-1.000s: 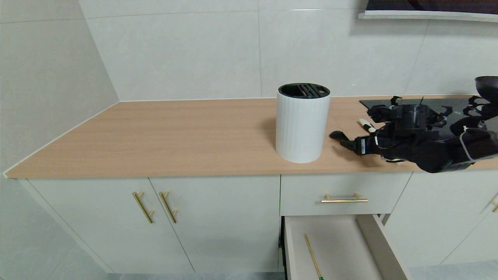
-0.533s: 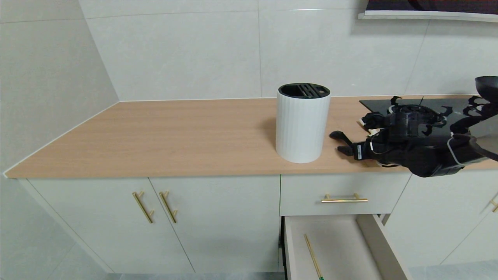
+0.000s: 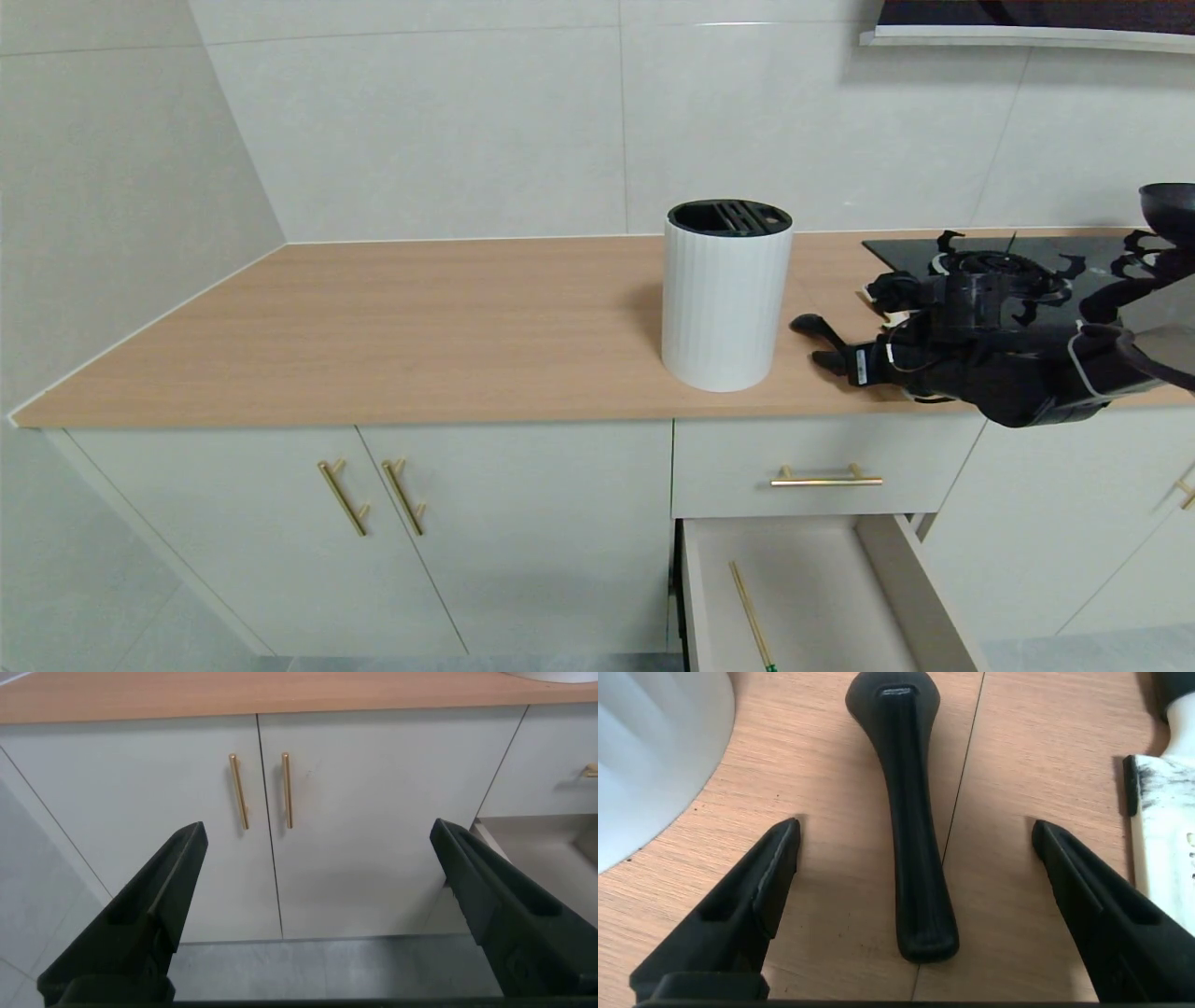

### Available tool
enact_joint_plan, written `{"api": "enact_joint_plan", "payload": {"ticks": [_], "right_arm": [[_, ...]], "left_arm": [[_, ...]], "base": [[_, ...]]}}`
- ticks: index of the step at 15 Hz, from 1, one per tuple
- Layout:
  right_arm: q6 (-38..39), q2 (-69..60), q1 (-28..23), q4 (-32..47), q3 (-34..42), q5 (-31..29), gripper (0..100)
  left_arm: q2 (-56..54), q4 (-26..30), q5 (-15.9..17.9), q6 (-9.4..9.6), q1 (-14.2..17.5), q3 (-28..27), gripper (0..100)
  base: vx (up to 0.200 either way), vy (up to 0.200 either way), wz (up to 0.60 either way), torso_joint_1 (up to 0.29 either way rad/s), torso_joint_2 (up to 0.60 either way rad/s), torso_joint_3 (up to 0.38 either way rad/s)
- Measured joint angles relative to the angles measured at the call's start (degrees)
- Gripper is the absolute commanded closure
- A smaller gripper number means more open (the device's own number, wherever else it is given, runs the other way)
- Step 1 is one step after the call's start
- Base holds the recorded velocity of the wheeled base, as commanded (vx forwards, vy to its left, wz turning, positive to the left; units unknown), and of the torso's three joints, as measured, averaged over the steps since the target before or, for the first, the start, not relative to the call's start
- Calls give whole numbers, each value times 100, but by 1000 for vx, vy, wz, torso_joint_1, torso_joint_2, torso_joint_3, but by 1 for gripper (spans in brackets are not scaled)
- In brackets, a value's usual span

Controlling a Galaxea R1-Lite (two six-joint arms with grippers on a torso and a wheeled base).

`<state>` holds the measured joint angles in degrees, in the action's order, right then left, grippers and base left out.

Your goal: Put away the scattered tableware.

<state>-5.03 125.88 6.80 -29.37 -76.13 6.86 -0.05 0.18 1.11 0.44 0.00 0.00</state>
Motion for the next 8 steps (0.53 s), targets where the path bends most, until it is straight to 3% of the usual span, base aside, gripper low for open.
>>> {"api": "enact_joint_plan", "payload": {"ticks": [8], "right_arm": [[6,6,5,4,9,0,100]], "left_arm": [[0,0,0,0,0,0,0]], "base": [[0,0,0,0,0,0]]}}
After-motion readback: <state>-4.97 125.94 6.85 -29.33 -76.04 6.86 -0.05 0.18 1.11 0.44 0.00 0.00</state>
